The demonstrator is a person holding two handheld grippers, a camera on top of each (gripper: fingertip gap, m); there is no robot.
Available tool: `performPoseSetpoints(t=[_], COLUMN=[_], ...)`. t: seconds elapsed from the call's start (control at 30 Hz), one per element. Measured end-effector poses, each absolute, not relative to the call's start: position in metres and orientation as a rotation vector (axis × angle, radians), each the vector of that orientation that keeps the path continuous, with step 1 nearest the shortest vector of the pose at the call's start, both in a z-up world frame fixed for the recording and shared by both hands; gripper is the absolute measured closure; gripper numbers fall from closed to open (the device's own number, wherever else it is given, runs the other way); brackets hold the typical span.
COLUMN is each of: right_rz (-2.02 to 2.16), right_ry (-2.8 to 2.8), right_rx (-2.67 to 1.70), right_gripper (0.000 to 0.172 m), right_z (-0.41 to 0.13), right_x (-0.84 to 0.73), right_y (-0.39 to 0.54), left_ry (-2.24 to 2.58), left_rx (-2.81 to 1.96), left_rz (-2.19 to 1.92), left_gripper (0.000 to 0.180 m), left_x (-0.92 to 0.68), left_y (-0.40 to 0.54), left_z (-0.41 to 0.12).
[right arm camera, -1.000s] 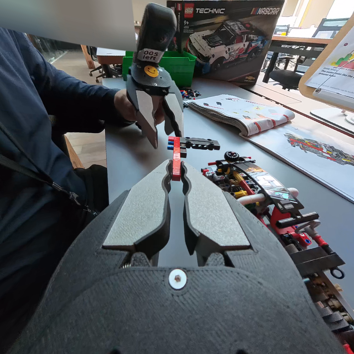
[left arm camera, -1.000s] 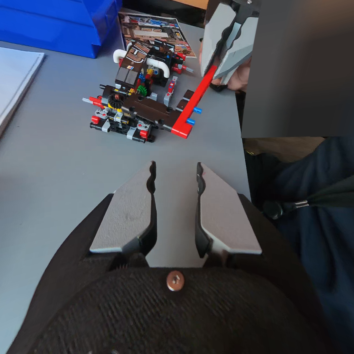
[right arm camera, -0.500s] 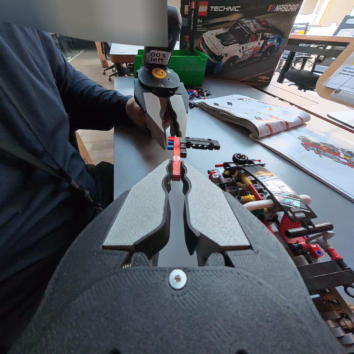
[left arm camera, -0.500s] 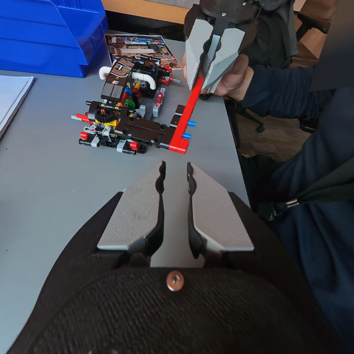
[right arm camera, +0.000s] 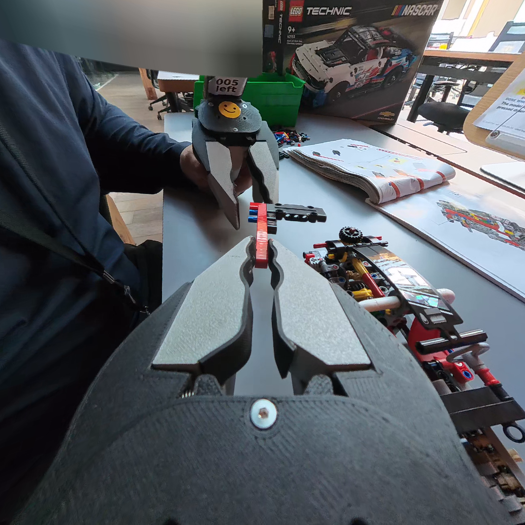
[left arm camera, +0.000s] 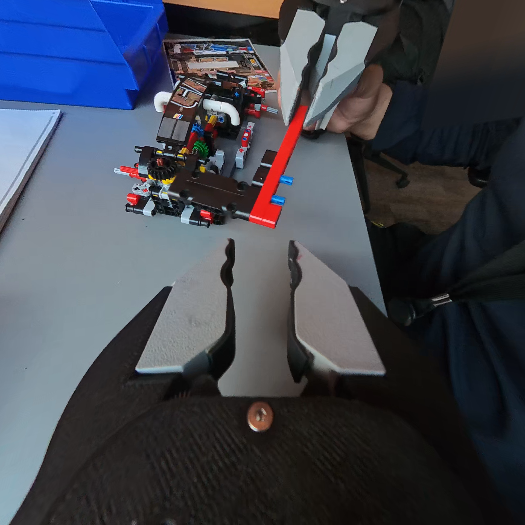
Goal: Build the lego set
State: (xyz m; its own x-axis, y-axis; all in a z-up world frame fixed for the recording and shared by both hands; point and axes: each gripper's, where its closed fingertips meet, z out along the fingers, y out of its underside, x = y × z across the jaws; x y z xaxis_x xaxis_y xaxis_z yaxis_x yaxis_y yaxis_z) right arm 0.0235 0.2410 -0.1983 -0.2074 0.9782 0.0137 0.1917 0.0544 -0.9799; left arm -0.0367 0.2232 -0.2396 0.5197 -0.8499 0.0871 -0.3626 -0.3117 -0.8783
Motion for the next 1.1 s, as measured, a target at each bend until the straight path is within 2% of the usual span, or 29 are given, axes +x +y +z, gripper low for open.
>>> performPoseSetpoints(t=[0.37,0.5,1.1], right_rz=[1.118,1.152,0.878], right_ry=[-1.537,-1.554,-1.648], right_rx=[-1.253,-1.278,-1.243], right_gripper=[0.167,0.167,0.167], right_z=[-0.206,-0.210,-0.227], right_x=[0.013,0.011,0.009], right_y=[0.253,0.253,0.260], left_ry=[0.912,0.868,0.824], left_rx=[-1.958,-1.955,-1.995], left_rz=[-0.753,-0.781,-0.890], left_gripper=[0.149,0.156,0.168], left_x=[-0.034,-0.039,-0.043], left_y=[0.237,0.242,0.242], left_z=[-0.242,-0.238,-0.240])
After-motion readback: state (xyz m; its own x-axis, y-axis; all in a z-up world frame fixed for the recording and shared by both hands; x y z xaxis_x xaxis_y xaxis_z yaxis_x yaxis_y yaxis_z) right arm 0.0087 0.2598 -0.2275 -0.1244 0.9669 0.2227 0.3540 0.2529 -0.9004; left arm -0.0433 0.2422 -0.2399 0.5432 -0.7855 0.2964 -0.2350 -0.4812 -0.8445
